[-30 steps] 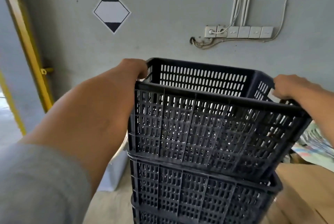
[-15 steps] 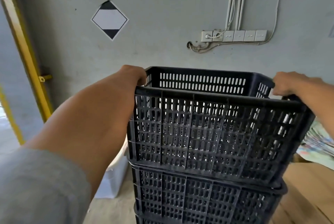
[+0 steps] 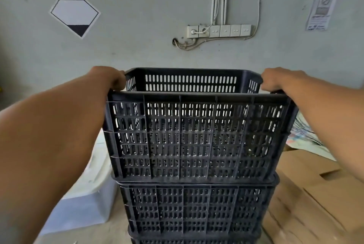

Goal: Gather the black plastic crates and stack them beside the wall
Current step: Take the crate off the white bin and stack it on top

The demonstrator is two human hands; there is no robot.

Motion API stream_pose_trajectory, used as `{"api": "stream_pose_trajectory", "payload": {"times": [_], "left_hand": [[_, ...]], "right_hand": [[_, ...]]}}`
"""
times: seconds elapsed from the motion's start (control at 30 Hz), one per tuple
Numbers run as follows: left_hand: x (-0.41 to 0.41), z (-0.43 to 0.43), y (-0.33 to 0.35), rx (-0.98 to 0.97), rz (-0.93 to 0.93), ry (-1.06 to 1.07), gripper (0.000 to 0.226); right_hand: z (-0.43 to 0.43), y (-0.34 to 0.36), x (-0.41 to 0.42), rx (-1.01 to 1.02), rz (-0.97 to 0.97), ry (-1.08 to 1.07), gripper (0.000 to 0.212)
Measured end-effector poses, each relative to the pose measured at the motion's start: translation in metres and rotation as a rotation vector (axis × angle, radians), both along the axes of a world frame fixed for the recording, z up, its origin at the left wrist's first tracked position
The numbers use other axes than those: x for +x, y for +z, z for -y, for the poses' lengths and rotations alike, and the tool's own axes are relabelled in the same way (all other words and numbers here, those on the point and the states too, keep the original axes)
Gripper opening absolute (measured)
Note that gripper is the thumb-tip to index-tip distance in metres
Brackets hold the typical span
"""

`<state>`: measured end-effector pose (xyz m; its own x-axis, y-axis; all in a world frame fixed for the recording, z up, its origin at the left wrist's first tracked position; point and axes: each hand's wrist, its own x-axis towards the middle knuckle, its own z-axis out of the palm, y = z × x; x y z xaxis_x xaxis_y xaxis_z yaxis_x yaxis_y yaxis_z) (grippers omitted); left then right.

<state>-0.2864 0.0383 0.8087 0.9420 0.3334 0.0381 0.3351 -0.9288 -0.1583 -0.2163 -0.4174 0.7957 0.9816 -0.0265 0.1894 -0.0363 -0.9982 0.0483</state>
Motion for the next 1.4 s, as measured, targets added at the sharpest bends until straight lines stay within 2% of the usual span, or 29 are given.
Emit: {"api": "stream_pose_trajectory", "payload": {"times": [0.37, 0.67, 0.87, 1.03, 1.2, 1.4], "left_hand": [[0.026, -0.003, -0.014, 0.031, 0.056, -0.012, 0.058], [0.034, -0.009, -0.020, -0.134, 0.117, -0.026, 0.056], [0.034, -0.009, -0.021, -0.113, 0.098, 0.021, 0.058], [0.036, -0.022, -0.030, -0.075, 0.132, -0.007, 0.056], [0.033, -0.023, -0.032, -0.080, 0.098, -0.064, 0.060], [0.019, -0.009, -0.027, -0.101, 0.088, -0.037, 0.062]], "right_hand": [[0.000, 0.008, 0.005, -0.096, -0.068, 0.027, 0.036], [0.002, 0.003, 0.022, -0.033, -0.041, 0.037, 0.031], [0.000, -0.003, 0.026, -0.028, -0.095, 0.035, 0.043], [0.000, -0.005, 0.022, 0.060, -0.141, 0.073, 0.066], [-0.001, 0.000, 0.011, 0.073, -0.180, 0.097, 0.067], [0.002, 0.002, 0.010, 0.158, -0.195, 0.125, 0.065]]}}
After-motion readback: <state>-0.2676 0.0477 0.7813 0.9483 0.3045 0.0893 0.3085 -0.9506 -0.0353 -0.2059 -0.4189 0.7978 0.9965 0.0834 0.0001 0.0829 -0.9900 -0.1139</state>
